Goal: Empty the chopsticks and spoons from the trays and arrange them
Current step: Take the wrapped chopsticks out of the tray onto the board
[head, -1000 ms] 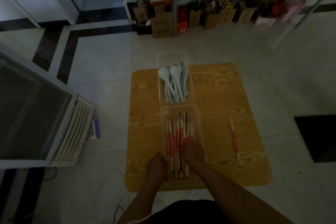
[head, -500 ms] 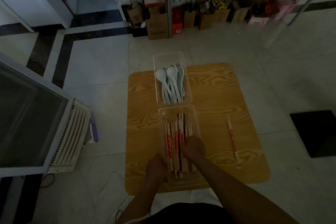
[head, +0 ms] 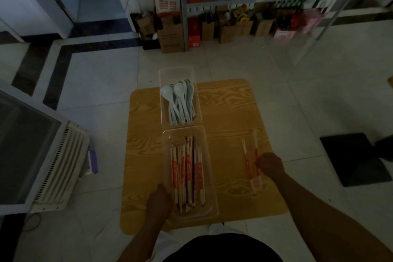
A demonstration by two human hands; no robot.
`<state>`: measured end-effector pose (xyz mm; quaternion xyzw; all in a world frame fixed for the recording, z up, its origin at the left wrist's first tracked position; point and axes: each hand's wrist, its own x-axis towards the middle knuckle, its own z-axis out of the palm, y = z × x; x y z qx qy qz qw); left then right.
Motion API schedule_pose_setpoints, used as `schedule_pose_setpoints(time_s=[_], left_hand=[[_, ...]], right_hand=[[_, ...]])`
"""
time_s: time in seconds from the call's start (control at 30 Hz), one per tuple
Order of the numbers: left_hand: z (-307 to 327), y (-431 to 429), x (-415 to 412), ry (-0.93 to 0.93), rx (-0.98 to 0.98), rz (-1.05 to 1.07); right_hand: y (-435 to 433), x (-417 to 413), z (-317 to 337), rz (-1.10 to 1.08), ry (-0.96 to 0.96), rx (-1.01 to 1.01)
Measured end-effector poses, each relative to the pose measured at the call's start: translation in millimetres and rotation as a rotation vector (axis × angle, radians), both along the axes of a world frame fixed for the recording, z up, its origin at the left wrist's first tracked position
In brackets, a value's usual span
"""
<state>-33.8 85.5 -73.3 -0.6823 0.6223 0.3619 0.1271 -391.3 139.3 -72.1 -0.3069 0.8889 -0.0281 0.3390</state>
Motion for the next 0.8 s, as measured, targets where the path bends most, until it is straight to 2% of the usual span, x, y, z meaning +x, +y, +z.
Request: schedule_pose_setpoints(time_s=[0.1,0.27,0.37,0.6,0.7,0.8], left_hand=[[2,1,-2,-0.007,0.003,0.008],[6,-1,-6,-0.014,0.0,0.014],[6,-1,-8,-0.03,-0.008,0.032],[9,-1,-9,-0.065,-0.01,0.011],[13,-2,-9,-0.077,0.008,-0.034],[18,-5,-7,-0.086,0.052,-0.074]], right_hand=[[10,-4,-7,0.042,0.026,0.064],[5,6,-26,-0.146,-0.042,-0.072],[3,11,-29,-0.139,-0.034,-0.13],[1,8,-33,-0.13,-0.04,-0.095],[-7,12,-26,-0.112,-0.006,-0.066],[-32,33,-8,-0.173,0.078,-0.121]])
